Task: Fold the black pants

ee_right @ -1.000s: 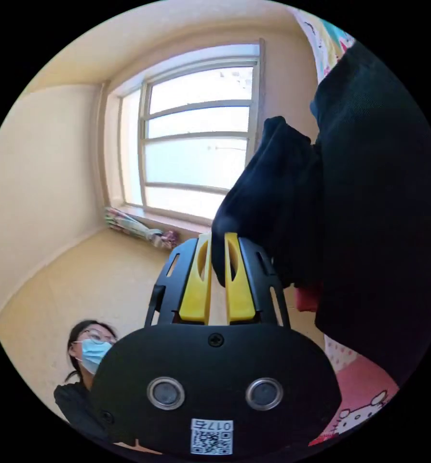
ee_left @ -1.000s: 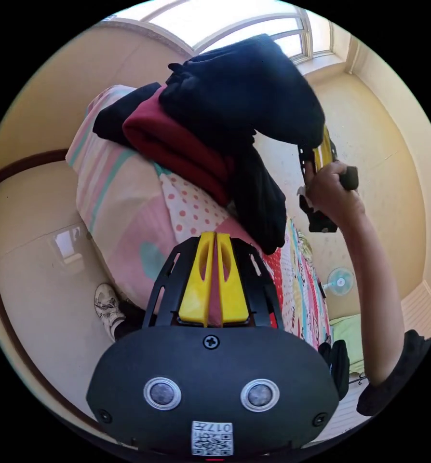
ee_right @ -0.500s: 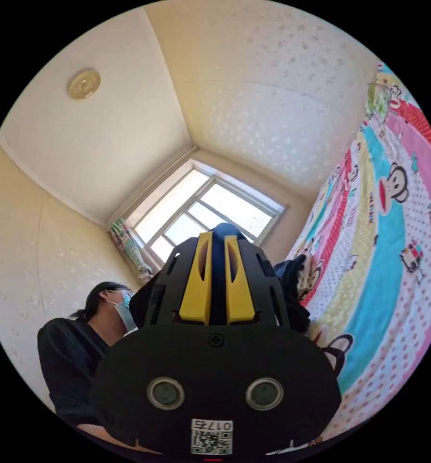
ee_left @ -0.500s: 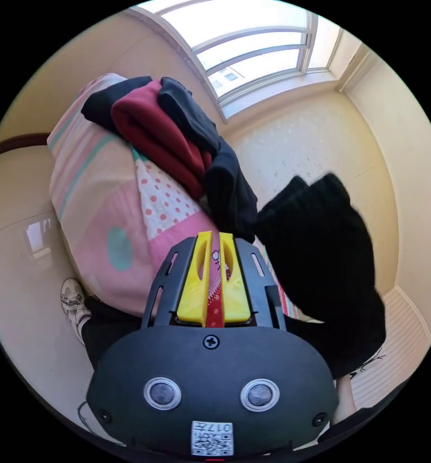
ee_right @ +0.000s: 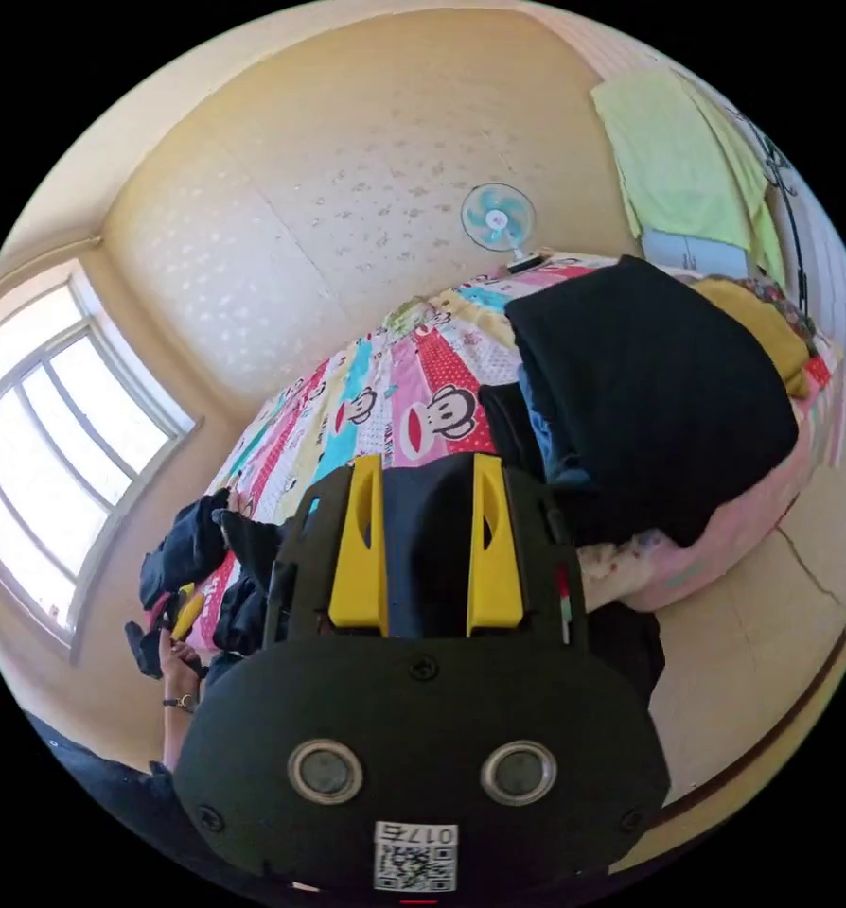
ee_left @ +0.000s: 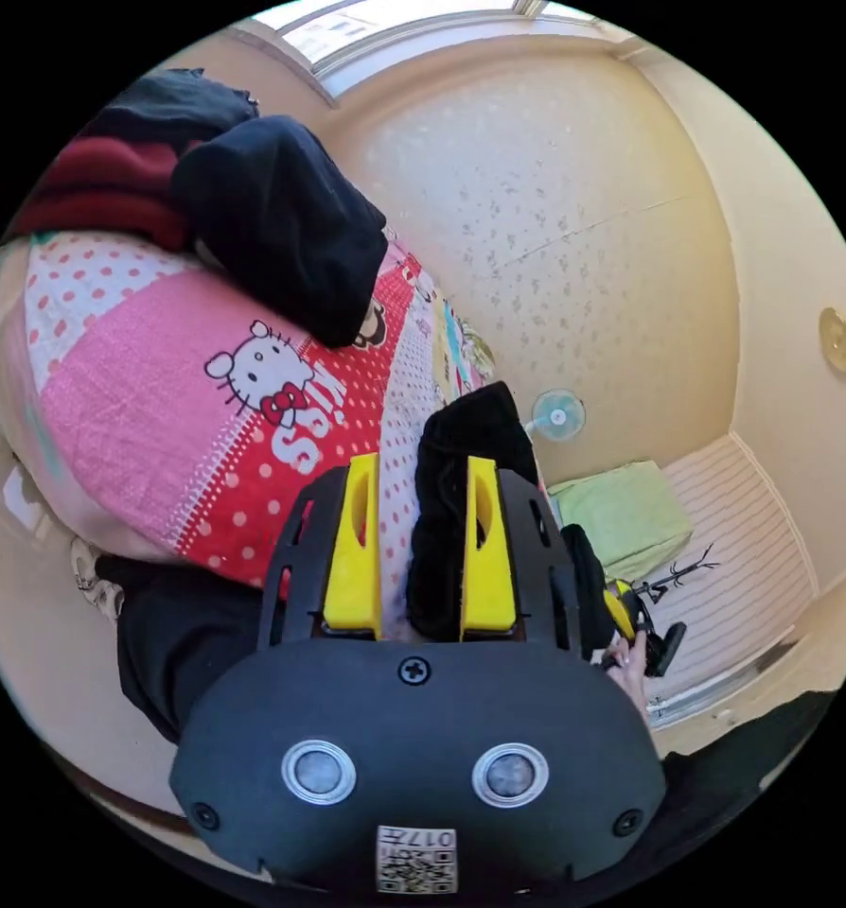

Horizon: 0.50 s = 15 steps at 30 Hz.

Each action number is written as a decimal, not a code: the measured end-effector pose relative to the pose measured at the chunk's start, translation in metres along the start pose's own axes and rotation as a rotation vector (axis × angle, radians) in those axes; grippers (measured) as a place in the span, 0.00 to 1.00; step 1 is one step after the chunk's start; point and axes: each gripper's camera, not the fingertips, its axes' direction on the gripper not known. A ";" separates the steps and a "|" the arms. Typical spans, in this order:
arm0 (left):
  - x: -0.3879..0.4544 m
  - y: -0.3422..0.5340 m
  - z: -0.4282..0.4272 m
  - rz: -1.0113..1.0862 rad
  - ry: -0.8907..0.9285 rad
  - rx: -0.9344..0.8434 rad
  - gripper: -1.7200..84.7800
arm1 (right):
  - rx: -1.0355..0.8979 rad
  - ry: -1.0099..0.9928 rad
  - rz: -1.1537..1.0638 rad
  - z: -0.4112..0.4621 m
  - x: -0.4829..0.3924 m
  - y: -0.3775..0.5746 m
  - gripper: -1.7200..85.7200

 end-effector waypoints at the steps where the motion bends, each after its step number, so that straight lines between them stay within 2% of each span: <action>1: 0.005 0.002 0.002 -0.036 0.017 -0.086 0.20 | -0.058 -0.081 -0.081 0.010 -0.028 -0.003 0.19; 2: 0.009 0.008 0.004 -0.079 0.043 -0.158 0.22 | -0.103 -0.135 -0.118 0.018 -0.040 -0.004 0.19; 4: 0.018 0.026 0.006 -0.113 0.088 -0.233 0.23 | -0.363 -0.369 -0.220 0.063 -0.087 -0.006 0.21; 6: 0.028 0.048 0.010 -0.139 0.111 -0.287 0.23 | -0.526 -0.523 -0.238 0.096 -0.121 0.001 0.23; 8: 0.045 0.075 0.015 -0.146 0.108 -0.330 0.24 | -0.581 -0.630 -0.264 0.116 -0.156 0.013 0.24; 12: 0.063 0.094 0.048 -0.165 0.095 -0.387 0.24 | -0.718 -0.523 -0.407 0.147 -0.238 0.069 0.25; 15: 0.071 0.100 0.098 -0.125 -0.024 -0.461 0.23 | -0.865 -0.400 -0.537 0.157 -0.284 0.128 0.24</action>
